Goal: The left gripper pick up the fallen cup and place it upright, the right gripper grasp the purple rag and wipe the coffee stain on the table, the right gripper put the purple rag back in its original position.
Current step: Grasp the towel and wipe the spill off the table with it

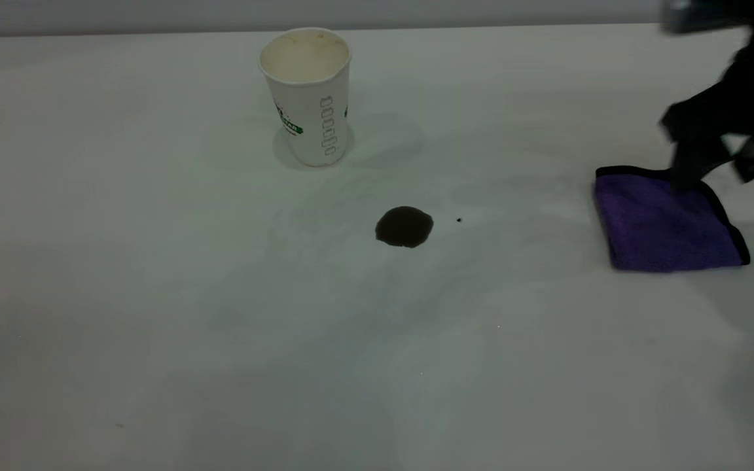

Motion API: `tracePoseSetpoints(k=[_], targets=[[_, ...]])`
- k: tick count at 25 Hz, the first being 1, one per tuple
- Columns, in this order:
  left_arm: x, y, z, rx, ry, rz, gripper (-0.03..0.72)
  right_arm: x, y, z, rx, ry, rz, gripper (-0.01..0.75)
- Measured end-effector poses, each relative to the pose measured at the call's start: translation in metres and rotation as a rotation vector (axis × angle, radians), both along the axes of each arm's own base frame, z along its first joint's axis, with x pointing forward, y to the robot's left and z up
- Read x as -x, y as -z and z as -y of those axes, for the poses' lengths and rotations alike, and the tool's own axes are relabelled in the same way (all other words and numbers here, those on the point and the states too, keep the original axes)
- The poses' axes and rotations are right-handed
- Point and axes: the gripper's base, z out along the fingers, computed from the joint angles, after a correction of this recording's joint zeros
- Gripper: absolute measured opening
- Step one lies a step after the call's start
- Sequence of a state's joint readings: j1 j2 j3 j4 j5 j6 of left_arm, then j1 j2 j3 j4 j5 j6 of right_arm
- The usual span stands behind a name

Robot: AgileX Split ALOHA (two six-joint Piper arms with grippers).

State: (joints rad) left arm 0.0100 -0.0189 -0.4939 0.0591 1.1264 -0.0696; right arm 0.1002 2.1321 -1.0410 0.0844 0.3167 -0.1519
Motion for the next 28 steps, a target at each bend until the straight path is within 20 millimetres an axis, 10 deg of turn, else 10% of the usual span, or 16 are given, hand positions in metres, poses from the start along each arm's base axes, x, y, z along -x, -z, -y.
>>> tracePoseSetpoints(k=[13, 22, 28], targets=[[0.000, 0.000, 0.000, -0.001, -0.001, 0.000, 0.571, -0.036, 0.062, -0.003, 0.036, -0.064, -0.125, 0.569], [0.000, 0.000, 0.000, -0.001, -0.001, 0.000, 0.571, -0.038, 0.069, -0.003, 0.026, -0.053, -0.149, 0.095], [0.000, 0.000, 0.000, -0.001, -0.001, 0.000, 0.571, -0.045, 0.059, -0.017, 0.001, -0.054, -0.155, 0.049]])
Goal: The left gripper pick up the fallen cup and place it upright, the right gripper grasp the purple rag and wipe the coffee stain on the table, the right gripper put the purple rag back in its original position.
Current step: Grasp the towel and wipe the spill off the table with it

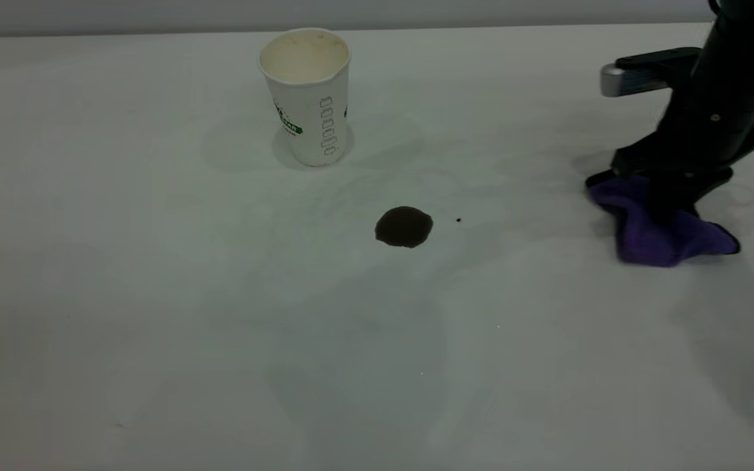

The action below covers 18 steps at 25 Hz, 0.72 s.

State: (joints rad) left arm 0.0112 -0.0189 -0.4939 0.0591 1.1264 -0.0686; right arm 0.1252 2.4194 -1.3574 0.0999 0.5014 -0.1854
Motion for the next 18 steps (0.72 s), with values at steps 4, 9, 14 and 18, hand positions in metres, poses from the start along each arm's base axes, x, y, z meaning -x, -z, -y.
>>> tracePoseSetpoints(k=[4, 9, 14, 18], targets=[[0.000, 0.000, 0.000, 0.000, 0.000, 0.000, 0.570, -0.012, -0.026, -0.045, -0.026, -0.087, 0.005, 0.049], [0.000, 0.000, 0.000, 0.000, 0.000, 0.000, 0.569, -0.022, -0.058, -0.116, -0.059, -0.228, 0.071, 0.049], [0.000, 0.000, 0.000, 0.000, 0.000, 0.000, 0.569, -0.003, -0.059, -0.177, -0.079, -0.323, 0.077, 0.049], [0.000, 0.000, 0.000, 0.000, 0.000, 0.000, 0.569, 0.017, -0.055, -0.212, -0.092, -0.363, 0.081, 0.049]])
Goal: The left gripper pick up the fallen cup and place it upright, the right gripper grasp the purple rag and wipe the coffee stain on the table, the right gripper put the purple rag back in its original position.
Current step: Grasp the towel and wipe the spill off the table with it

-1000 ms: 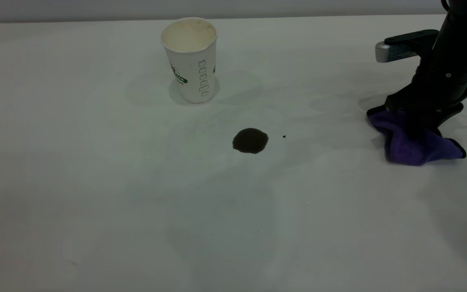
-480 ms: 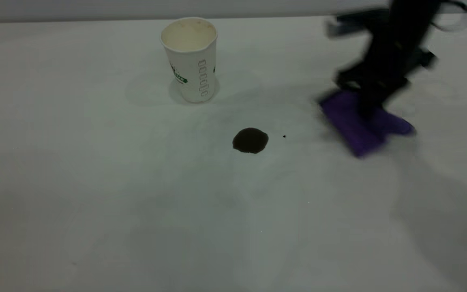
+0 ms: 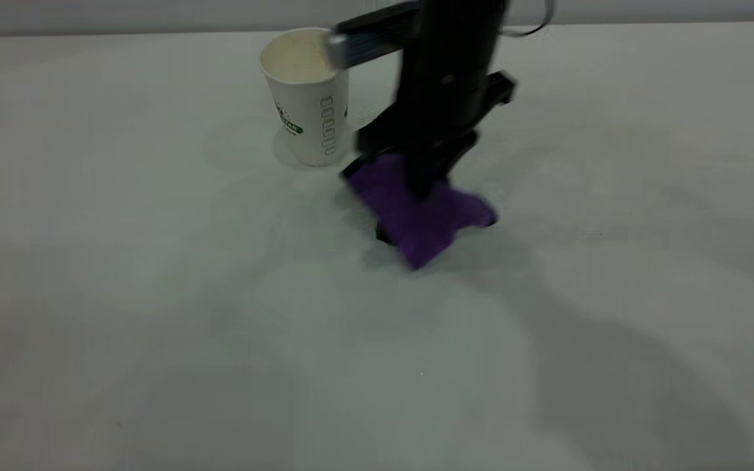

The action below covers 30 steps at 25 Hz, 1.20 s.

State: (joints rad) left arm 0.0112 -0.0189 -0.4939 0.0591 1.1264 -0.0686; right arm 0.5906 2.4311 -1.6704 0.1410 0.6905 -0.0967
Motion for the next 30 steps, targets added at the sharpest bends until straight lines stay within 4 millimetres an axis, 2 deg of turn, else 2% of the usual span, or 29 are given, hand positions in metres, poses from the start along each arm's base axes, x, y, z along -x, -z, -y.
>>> tracePoseSetpoints(k=[3, 8, 15, 19, 23, 30], targets=[[0.000, 0.000, 0.000, 0.000, 0.000, 0.000, 0.569, 0.011, 0.007, -0.018, -0.011, -0.008, 0.001, 0.049], [0.000, 0.000, 0.000, 0.000, 0.000, 0.000, 0.569, 0.018, 0.023, -0.034, -0.060, 0.010, 0.011, 0.049], [0.000, 0.000, 0.000, 0.000, 0.000, -0.001, 0.569, 0.011, 0.057, -0.036, -0.087, 0.065, 0.014, 0.049], [0.000, 0.000, 0.000, 0.000, 0.000, -0.001, 0.569, 0.003, 0.061, -0.028, -0.103, 0.136, -0.020, 0.049], [0.000, 0.000, 0.000, 0.000, 0.000, -0.001, 0.569, -0.013, 0.062, -0.005, -0.105, 0.234, -0.051, 0.049], [0.000, 0.000, 0.000, -0.001, 0.001, -0.001, 0.569, -0.049, 0.063, 0.080, 0.006, 0.342, -0.104, 0.049]])
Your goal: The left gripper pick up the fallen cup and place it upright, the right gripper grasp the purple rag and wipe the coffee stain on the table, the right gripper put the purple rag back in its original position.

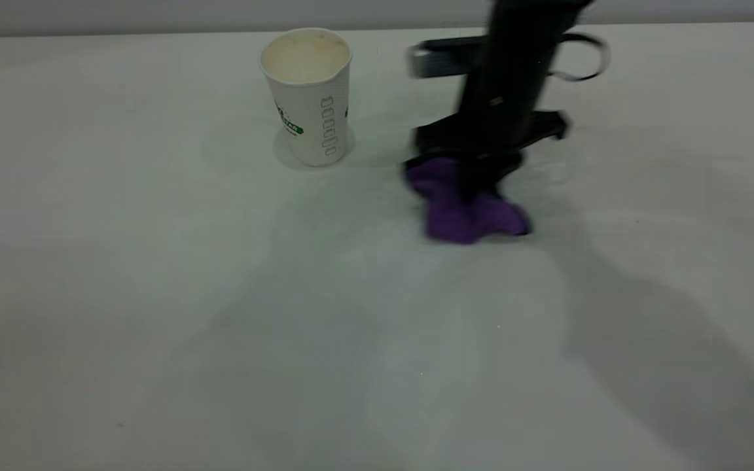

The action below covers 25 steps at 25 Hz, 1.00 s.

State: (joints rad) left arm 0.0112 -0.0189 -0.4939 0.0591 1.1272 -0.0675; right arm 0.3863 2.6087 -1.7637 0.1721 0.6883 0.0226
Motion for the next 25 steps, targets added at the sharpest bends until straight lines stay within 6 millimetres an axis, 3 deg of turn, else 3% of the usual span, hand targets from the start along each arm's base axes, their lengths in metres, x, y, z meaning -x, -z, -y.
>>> tracePoseSetpoints(k=[9, 13, 16, 18, 20, 22, 25], targets=[[0.000, 0.000, 0.000, 0.000, 0.000, 0.000, 0.569, -0.020, 0.000, 0.104, 0.109, 0.117, -0.092, 0.062], [0.000, 0.000, 0.000, 0.000, 0.000, 0.000, 0.569, -0.025, -0.002, 0.135, 0.108, 0.186, -0.108, 0.085], [0.000, 0.000, 0.000, 0.000, 0.000, 0.000, 0.569, -0.029, -0.008, 0.146, 0.119, 0.196, -0.124, 0.163], [0.000, 0.000, 0.000, 0.000, 0.000, 0.000, 0.569, -0.032, -0.018, 0.149, 0.136, 0.185, -0.124, 0.288], [0.000, 0.000, 0.000, 0.000, 0.000, 0.000, 0.569, -0.036, -0.040, 0.150, 0.149, 0.157, -0.126, 0.440], [0.000, 0.000, 0.000, 0.000, 0.000, 0.000, 0.569, -0.044, -0.080, 0.151, 0.151, 0.117, -0.089, 0.613], [0.000, 0.000, 0.000, 0.000, 0.000, 0.000, 0.569, -0.046, -0.145, 0.150, 0.142, 0.070, -0.034, 0.713]])
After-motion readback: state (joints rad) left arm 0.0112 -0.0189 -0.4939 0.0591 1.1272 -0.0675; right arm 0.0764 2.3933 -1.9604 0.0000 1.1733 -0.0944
